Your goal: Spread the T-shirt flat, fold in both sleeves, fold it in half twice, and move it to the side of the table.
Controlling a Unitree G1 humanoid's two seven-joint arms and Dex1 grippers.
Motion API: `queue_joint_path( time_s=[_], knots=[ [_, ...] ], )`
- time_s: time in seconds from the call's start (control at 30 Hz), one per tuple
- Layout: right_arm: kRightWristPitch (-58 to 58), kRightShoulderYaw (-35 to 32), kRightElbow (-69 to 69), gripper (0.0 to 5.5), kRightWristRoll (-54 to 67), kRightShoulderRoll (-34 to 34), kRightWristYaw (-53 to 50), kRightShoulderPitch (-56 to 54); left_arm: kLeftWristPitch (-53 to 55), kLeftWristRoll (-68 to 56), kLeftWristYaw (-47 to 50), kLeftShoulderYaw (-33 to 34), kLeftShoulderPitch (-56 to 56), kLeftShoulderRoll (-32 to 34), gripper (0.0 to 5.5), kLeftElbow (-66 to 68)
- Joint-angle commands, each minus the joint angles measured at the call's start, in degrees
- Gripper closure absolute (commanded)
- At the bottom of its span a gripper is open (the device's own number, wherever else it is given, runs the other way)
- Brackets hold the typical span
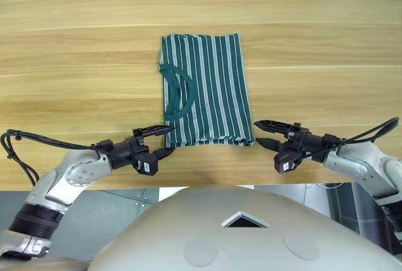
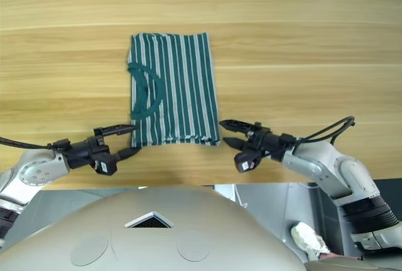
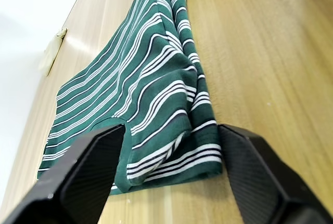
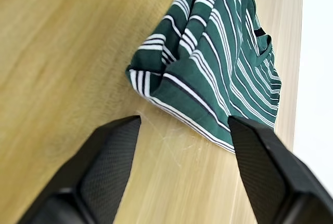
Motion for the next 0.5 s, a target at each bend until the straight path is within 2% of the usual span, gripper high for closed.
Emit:
queue_joint_path(
  time_s=[0.03, 0.5],
  knots=[
    [-0.1, 1.3, 1.5, 2.34, -0.9, 0.2, 1.5, -0.3, 1.3, 3.1, -2.0, -1.1, -0.9, 1.4, 2.75, 4.0],
    [-1.6, 5.5, 3.0, 2.34, -1.2, 2.0, 2.1, -3.3, 0.1, 3.1, -2.3, -5.0, -4.5, 0.4, 5.24, 7.0]
  ],
)
